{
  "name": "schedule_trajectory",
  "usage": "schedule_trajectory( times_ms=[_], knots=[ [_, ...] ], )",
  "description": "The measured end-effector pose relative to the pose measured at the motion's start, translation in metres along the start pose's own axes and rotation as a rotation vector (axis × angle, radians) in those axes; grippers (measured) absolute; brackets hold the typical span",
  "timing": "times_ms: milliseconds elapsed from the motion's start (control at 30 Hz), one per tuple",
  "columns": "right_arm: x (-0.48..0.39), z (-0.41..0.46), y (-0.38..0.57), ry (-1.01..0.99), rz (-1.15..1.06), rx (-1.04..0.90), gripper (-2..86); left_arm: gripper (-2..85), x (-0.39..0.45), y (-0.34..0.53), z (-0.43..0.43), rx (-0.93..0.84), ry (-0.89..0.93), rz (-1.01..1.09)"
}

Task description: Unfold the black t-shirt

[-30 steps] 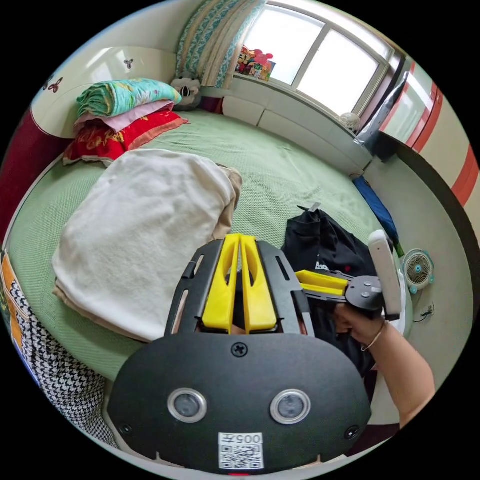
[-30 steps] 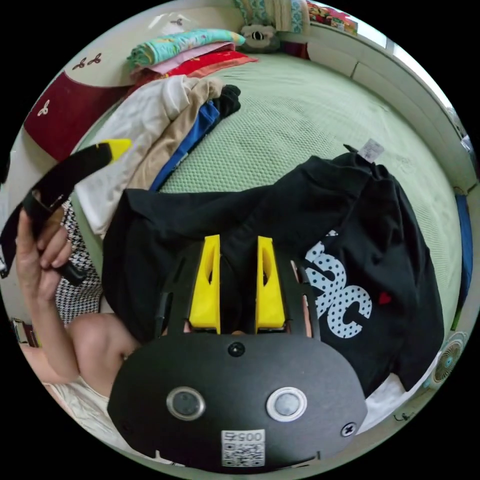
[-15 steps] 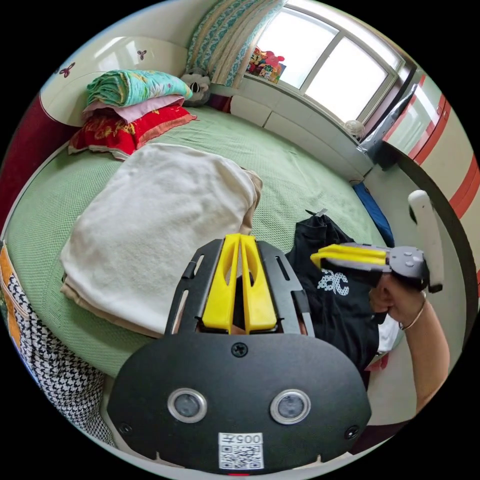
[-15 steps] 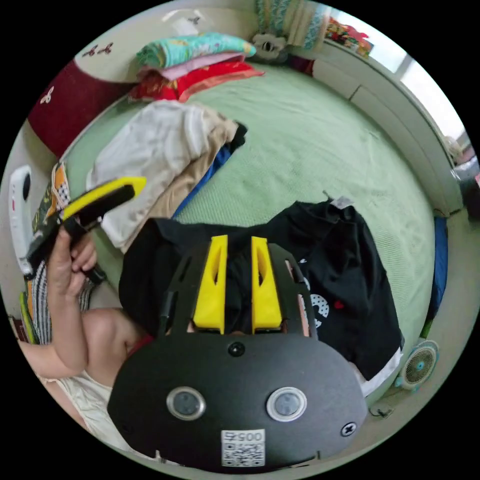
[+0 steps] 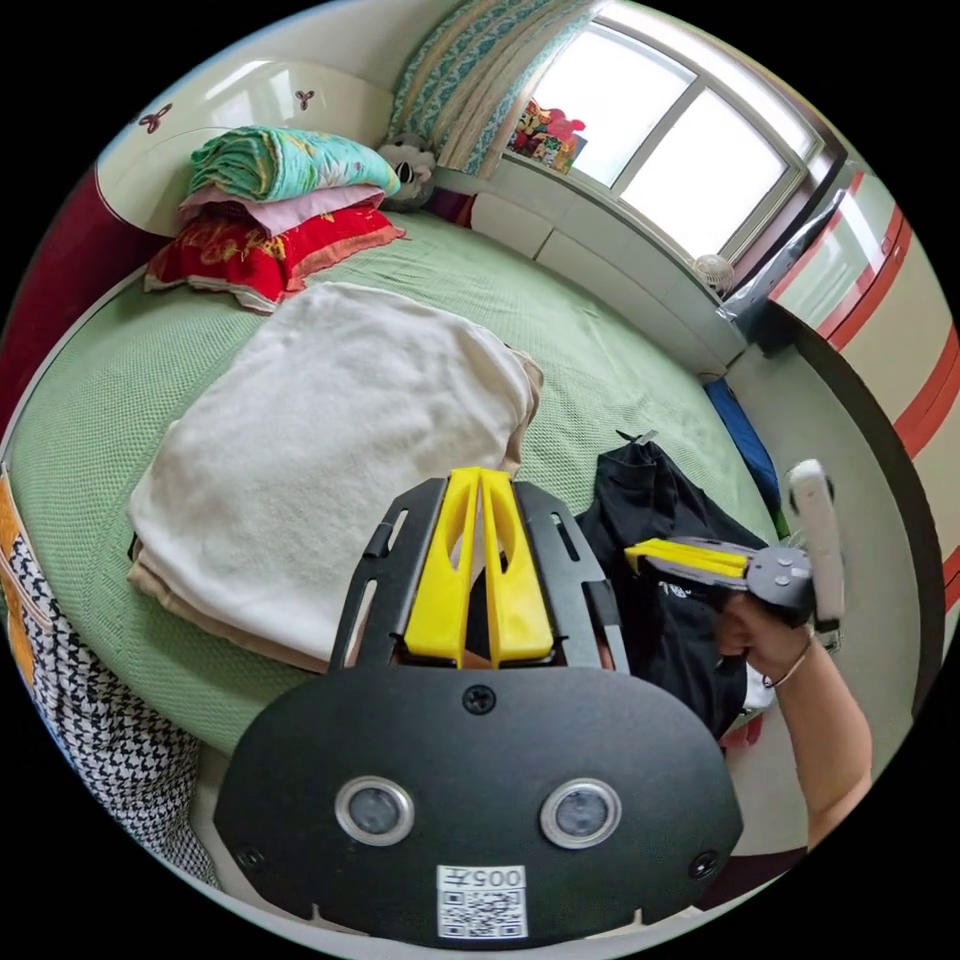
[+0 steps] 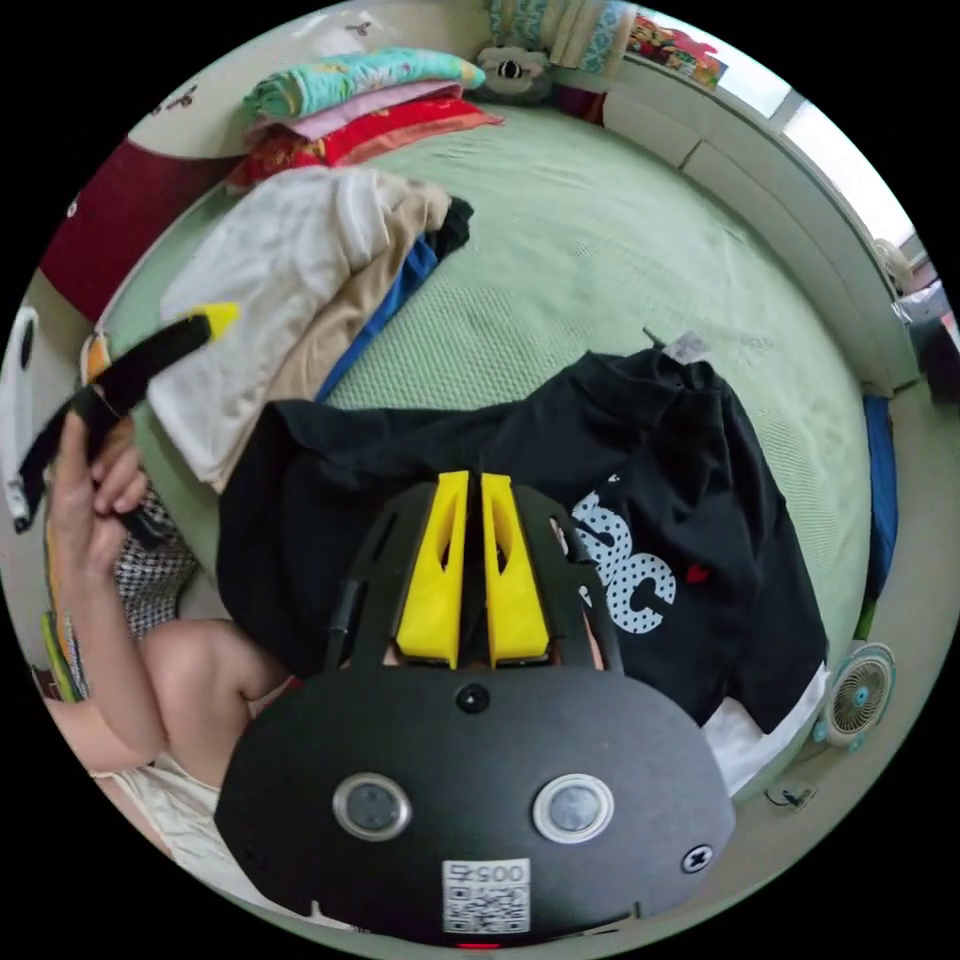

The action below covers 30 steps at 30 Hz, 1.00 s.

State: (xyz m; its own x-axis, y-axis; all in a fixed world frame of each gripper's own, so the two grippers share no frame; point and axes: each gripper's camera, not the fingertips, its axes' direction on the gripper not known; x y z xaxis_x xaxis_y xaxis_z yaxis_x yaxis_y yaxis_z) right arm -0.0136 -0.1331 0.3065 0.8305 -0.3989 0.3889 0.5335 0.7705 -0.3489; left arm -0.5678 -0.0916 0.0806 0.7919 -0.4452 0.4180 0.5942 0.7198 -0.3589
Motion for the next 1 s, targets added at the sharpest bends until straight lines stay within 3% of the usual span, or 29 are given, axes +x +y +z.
schedule_trajectory(
  times_ms=[167,467,533,700,1000],
  knots=[
    [0.020,-0.059,-0.058,-0.125,0.088,0.184,-1.0,-0.7,-0.008,0.000,-0.007,0.007,0.001,-0.014],
    [0.044,-0.066,-0.170,-0.350,0.284,0.229,2.9,-0.7,-0.022,-0.006,-0.016,0.032,-0.042,-0.049],
    [0.044,-0.072,-0.164,-0.356,0.187,0.263,5.6,-0.7,-0.023,-0.008,-0.016,0.026,-0.058,-0.043],
    [0.067,-0.046,-0.113,-0.354,0.069,0.136,9.8,-0.7,-0.027,-0.008,-0.019,0.017,-0.025,-0.046],
    [0.159,0.042,0.012,-0.581,0.333,0.014,12.6,-0.7,-0.027,-0.003,-0.029,0.017,-0.019,-0.041]
  ],
)
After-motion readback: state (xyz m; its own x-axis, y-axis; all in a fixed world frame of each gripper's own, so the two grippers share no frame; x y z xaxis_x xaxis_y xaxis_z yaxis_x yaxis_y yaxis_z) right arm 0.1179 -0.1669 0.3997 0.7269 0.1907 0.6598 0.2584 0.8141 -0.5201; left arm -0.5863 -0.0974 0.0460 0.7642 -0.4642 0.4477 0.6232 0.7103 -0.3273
